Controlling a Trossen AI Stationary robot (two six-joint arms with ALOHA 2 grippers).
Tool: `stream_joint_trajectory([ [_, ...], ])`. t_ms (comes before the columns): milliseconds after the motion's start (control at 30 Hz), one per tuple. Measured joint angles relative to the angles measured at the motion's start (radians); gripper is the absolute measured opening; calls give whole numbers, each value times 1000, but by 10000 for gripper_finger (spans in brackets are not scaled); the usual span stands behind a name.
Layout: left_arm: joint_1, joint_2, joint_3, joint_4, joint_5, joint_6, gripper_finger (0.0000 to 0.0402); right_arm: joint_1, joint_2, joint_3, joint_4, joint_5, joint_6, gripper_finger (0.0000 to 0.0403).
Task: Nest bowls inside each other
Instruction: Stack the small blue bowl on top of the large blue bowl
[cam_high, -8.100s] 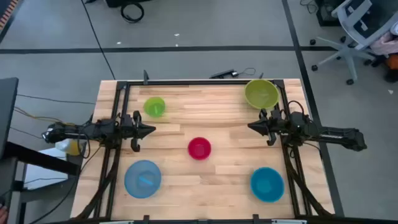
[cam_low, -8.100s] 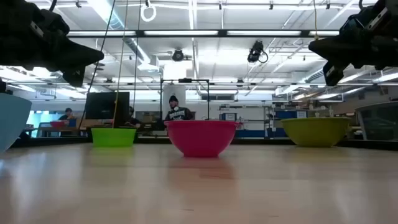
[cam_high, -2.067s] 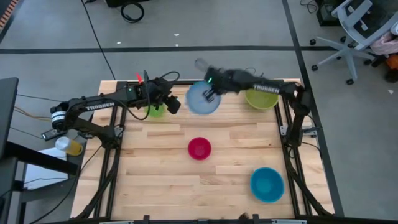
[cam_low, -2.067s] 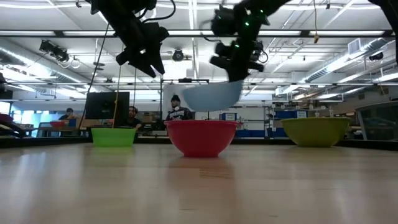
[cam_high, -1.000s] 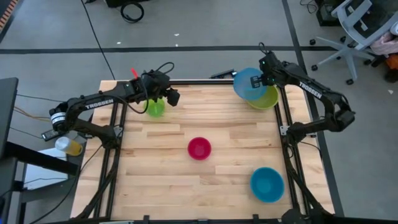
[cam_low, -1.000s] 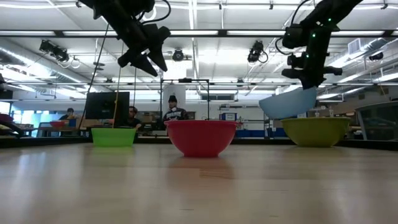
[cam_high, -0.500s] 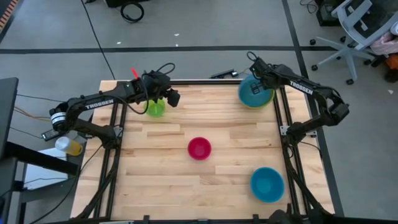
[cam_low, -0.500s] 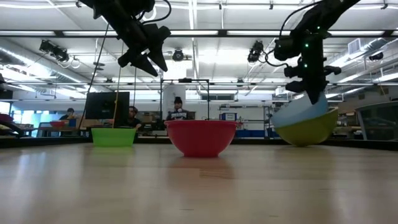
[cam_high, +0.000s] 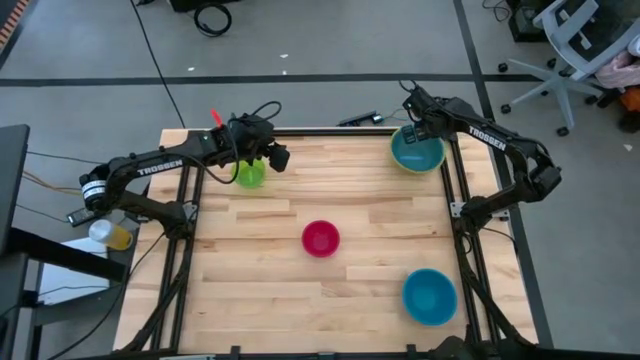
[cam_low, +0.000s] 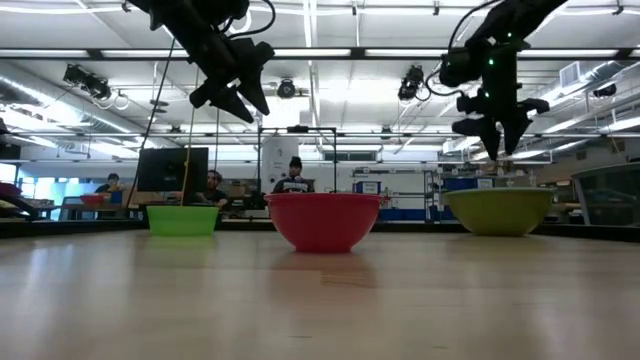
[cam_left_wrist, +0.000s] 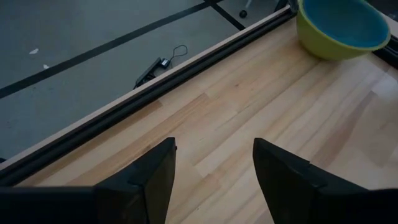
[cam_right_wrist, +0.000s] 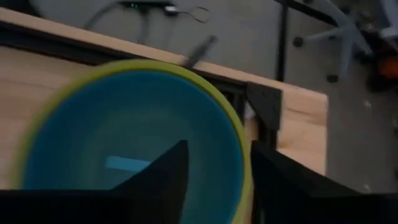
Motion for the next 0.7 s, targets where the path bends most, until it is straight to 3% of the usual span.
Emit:
stream_joint_trajectory([
  [133,3,0,0,-1,21,38,215,44,-37,38,49,-133,-114,209],
  [300,8,0,0,5,73,134,215,177,-81,48,117,-378,-137,209],
  [467,-13,0,0,31,108,243,215,410,-73,45,47,-430,-148,194],
  [700,-68,0,0,27,114,271,215,782,-73,14,-114,-482,-120,188],
])
